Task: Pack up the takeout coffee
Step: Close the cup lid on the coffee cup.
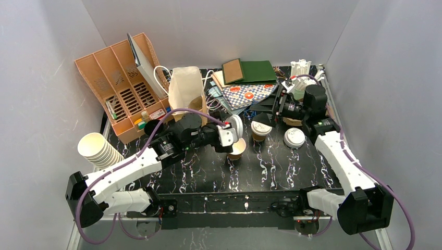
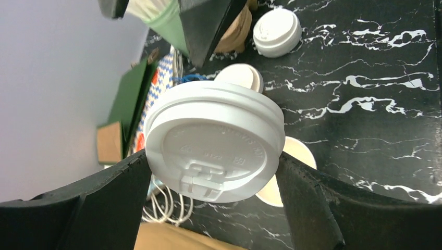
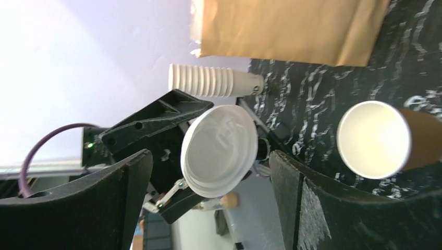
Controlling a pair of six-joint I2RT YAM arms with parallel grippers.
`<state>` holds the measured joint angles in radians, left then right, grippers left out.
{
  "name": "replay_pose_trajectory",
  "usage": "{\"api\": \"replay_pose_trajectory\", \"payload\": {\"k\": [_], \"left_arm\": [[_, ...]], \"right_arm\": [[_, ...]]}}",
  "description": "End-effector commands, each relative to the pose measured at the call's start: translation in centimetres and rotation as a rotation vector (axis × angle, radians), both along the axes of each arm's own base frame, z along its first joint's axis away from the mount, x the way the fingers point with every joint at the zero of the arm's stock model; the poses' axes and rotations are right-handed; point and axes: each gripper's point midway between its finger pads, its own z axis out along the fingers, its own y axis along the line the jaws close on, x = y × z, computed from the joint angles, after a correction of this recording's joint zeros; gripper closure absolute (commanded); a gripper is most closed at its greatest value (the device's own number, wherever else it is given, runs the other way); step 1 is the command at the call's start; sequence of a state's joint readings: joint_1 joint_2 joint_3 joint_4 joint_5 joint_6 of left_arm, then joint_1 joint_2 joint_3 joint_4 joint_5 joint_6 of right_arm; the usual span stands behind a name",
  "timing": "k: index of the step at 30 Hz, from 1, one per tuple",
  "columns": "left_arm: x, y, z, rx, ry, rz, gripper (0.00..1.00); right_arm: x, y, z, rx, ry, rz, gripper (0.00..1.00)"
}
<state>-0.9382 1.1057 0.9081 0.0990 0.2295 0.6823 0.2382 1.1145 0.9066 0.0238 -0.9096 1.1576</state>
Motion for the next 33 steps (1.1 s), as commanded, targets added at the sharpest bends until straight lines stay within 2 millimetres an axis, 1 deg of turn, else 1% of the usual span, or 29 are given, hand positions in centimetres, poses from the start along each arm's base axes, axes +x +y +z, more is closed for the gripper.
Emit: {"api": "replay_pose_trajectory", "payload": {"k": [1,2,7,8,10,15,20,22,24,29,33], "left_arm": [[0.2,1.6,-0.6,0.034,0.174,0.137,0.18],[0.2,1.7,-1.2,0.047,0.215,0.156,0.18],[0.2,1.8,-2.6,0.084,0.375,0.247,0.18],[0.2,1.6,-2.5,0.085,0.406,0.262,0.17],[0.1,1.4,-3.0,0.101,0.479,0.299,0.18],[0.1,1.5,-4.8,0.192,0.613,0.405,0.2],[0.7,2.7,-8.0,0.387,0.676,0.612,0.2],[0.5,2.9,-9.2,0.484,0.697,0.671,0.19],[0.3,2.8,-10.1,0.543,0.706,0.722,0.17],[0.1,1.7,-11.6,0.569,0.733,0.747,0.15],[0.2,1.2,-11.8,0.556,0.746,0.757,0.14]], "right_arm": [[0.9,-1.3,-1.0,-0.127,-0.071,-0.067,0.09],[1.1,-1.5,-1.2,-0.145,-0.072,-0.08,0.09],[1.2,-2.2,-2.3,-0.205,-0.069,-0.109,0.09],[1.1,-2.3,-2.4,-0.213,-0.069,-0.113,0.09],[1.1,-2.5,-2.7,-0.23,-0.066,-0.121,0.09],[1.2,-3.1,-3.5,-0.283,-0.07,-0.149,0.08],[1.1,-3.9,-4.6,-0.342,-0.074,-0.18,0.08],[1.1,-4.2,-5.0,-0.365,-0.075,-0.191,0.08],[1.1,-4.5,-5.4,-0.384,-0.076,-0.203,0.08],[0.8,-4.9,-6.2,-0.413,-0.073,-0.207,0.08],[0.3,-5.0,-7.0,-0.425,-0.067,-0.201,0.09]]}}
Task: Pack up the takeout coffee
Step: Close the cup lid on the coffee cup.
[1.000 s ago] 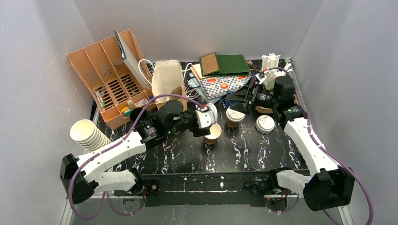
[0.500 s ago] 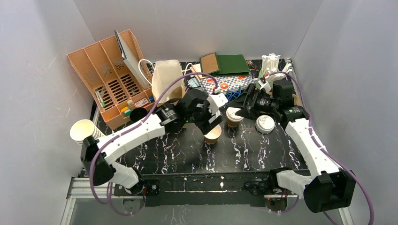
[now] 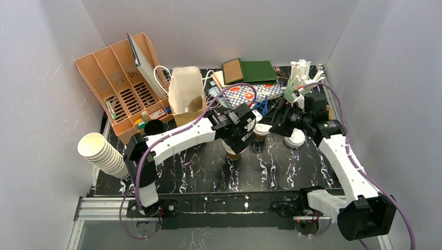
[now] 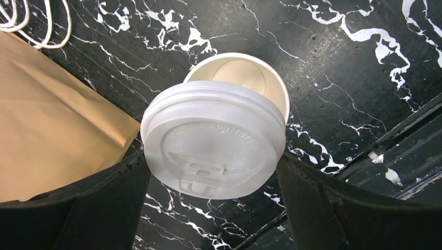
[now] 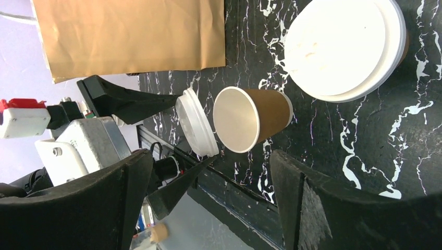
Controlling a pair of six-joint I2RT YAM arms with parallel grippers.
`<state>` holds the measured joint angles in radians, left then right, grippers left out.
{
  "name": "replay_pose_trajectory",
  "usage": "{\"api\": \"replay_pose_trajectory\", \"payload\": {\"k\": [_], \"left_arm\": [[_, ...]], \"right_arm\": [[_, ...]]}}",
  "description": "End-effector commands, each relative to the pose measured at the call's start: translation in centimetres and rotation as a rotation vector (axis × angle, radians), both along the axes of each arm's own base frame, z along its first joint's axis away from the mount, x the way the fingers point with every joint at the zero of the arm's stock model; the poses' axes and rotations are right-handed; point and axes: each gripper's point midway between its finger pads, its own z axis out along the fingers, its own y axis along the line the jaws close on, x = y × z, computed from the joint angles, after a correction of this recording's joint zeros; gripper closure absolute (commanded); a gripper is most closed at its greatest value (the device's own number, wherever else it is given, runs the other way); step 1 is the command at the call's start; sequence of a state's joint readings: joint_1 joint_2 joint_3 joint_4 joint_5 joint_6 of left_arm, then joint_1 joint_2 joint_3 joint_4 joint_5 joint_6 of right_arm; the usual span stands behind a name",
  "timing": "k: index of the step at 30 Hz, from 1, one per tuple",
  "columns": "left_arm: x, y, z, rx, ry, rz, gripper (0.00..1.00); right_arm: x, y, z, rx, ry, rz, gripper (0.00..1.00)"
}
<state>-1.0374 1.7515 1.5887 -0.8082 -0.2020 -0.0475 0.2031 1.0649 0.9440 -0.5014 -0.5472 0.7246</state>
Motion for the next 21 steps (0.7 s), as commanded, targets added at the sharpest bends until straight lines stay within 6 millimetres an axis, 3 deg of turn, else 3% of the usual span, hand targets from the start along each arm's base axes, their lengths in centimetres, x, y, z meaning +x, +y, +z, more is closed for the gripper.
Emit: {"api": "replay_pose_trajectory", "payload": {"k": [1,13,21], "left_arm": [[-0.8,0.9,-0.1,0.053,0.032,0.033,0.14],[-1.7,-0.7,-2.0,0.044,0.127,0.004,0.11],[-1.3,-1.6,-1.9,0.035,0.124,-0.001,0.11]], "right_arm": [[-0.5,0.2,1.2,0.01,-0.083,0.037,0.09],[-1.8,-0.3,-3.7,-0.034,-0.012,0.046,0.11],[-1.5,-1.8,-4.5,-0.094,-0.062,-0.052,0.13]]}}
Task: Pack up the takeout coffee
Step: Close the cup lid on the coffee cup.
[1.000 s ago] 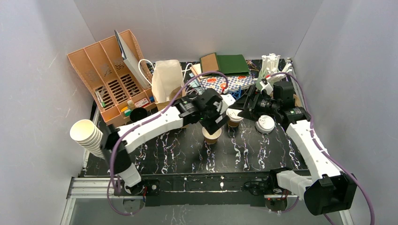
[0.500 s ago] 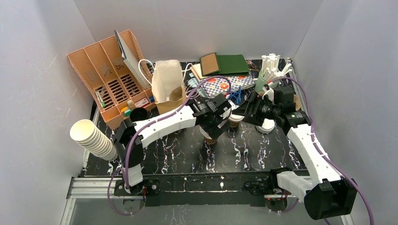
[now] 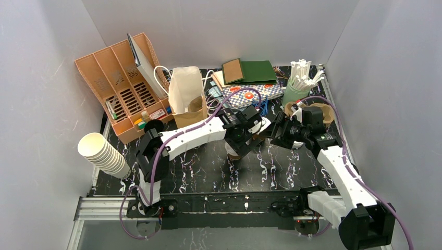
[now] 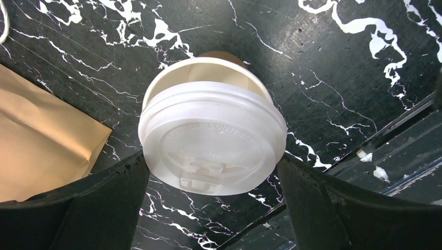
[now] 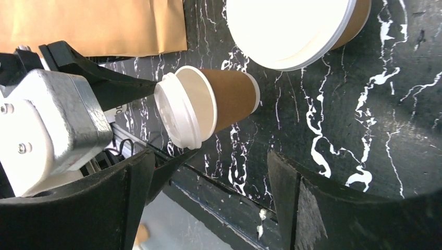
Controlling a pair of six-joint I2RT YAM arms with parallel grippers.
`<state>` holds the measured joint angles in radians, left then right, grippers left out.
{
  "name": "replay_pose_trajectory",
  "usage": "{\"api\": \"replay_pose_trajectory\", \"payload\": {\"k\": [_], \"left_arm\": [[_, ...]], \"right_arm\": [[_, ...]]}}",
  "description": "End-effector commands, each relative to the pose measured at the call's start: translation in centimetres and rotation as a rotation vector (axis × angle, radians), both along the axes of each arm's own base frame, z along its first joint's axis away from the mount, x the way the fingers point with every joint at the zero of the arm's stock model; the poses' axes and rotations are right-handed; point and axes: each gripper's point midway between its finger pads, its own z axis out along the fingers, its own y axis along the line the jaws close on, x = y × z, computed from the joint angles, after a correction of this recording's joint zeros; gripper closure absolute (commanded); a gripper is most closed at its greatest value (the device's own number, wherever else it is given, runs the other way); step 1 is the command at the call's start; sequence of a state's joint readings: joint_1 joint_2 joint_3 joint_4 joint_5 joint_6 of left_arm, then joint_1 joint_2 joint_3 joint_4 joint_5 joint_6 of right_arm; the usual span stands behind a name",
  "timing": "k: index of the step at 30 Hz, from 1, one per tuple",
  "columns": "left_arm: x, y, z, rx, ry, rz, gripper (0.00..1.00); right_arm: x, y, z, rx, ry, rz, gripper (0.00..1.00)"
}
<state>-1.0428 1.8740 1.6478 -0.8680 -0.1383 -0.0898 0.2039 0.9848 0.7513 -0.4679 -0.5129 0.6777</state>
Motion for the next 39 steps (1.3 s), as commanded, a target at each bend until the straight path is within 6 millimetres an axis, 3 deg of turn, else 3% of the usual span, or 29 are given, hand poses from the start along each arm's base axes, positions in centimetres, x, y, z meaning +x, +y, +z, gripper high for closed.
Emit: {"api": "replay_pose_trajectory", "payload": {"k": [1,15,22,27,34,37,39], "left_arm": [[-0.1,-0.5,1.5,-0.027,0.0,-0.008,0.11],[0.6,-0.6,1.5,-0.004,-0.023,-0.008,0.03],[1.3,-0.6,4.8,-0.077,-0.105,0.018,0.02],[0.6,0.1,7.4,-0.162,-0.126,0.053,0.02],[-1.3,3.5,8.9,-0.335,-0.134,0.248,0.08],[-2.1,5.2,9.3,-0.409,-0.137,0.354,0.13],[-2.5,6.4,9.7,-0.463,-0.15,0.418,0.15]], "right_arm": [[1.0,-1.0,0.9,-0.04,-0.113,-0.061,0.13],[0.2,-2.1,0.4,-0.059,-0.152,-0.124,0.11],[-1.0,-1.4,-0.8,-0.025,-0.15,-0.068,0.15],[-1.3,-0.4,-0.8,-0.002,-0.184,0.031,0.25],[-0.7,0.6,-0.4,-0.049,-0.251,0.148,0.38],[-0.5,1.0,0.6,-0.087,-0.318,0.192,0.31],[-0.4,1.2,1.4,-0.12,-0.374,0.225,0.21]]}}
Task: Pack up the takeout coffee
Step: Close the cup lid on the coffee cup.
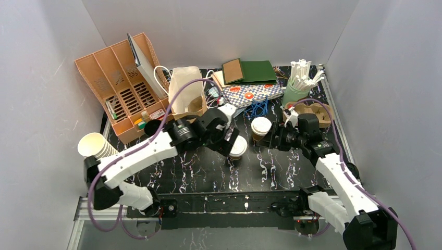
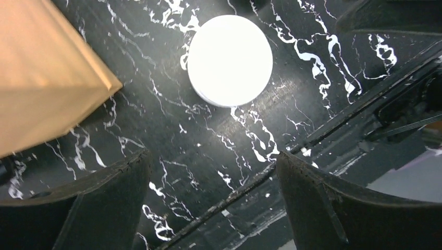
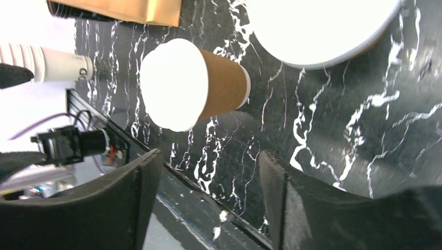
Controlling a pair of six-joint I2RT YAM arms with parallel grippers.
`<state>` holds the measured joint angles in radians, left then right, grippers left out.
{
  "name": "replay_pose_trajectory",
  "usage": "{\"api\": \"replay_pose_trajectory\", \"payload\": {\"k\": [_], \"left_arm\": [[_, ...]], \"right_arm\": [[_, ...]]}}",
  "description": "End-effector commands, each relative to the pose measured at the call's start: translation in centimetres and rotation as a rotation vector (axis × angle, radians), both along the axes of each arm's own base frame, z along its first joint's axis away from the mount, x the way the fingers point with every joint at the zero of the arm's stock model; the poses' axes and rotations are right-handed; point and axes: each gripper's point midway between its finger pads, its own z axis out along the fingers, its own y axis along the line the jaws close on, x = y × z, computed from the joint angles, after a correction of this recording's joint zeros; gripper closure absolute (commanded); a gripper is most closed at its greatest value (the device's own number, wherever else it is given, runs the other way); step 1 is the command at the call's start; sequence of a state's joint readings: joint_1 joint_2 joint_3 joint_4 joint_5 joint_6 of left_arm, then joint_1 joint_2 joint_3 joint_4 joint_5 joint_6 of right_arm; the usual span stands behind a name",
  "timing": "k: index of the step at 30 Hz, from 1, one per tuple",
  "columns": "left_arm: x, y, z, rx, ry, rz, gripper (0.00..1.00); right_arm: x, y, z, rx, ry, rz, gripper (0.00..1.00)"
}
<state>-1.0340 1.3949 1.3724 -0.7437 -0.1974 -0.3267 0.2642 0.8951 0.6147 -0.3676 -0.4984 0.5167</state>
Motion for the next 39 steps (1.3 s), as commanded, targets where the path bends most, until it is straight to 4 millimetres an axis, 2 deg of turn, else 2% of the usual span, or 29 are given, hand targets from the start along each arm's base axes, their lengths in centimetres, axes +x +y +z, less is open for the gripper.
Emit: {"api": "replay_pose_trajectory", "payload": {"k": [1,4,9,13,16,20,24,32,37,39], "left_arm": [[-0.5,2.4,1.2,-0.16,-0.008,0.195,0.16],[-1.4,4.2,1.5,-0.256,-0.016,0.266,0.19],[-2.3,6.8,0.6,-0.308,-0.018,0.348,0.2],[-2.3,7.6,0.1,-0.37,-0.013,0.406,0.22],[-2.0,8.0,-0.7,-0.419,0.005,0.444,0.24],[-1.8,8.3,-1.9,-0.456,0.046,0.464,0.25],[-1.6,8.4,-3.1,-0.486,0.071,0.474,0.27],[-1.3,7.7,-4.7,-0.508,0.114,0.46,0.28],[-1.0,7.0,-5.5,-0.553,0.136,0.467,0.42],[-0.9,7.0,-5.8,-0.555,0.136,0.472,0.44]], "right_arm": [[1.4,0.9,4.1,-0.059,-0.236,0.104,0.17],[1.5,1.5,4.7,-0.121,-0.28,0.134,0.03],[1.7,3.8,4.2,-0.303,-0.288,0.159,0.02],[1.7,6.1,4.0,-0.481,-0.304,0.161,0.02],[1.1,7.2,3.3,-0.623,-0.277,0.176,0.02],[0.8,8.4,2.7,-0.713,-0.249,0.199,0.02],[0.7,9.6,3.0,-0.727,-0.247,0.22,0.02],[-0.1,11.0,2.2,-0.809,-0.236,0.232,0.02],[0.0,11.1,1.7,-0.848,-0.232,0.205,0.02],[0.2,11.1,1.5,-0.865,-0.229,0.195,0.02]]}}
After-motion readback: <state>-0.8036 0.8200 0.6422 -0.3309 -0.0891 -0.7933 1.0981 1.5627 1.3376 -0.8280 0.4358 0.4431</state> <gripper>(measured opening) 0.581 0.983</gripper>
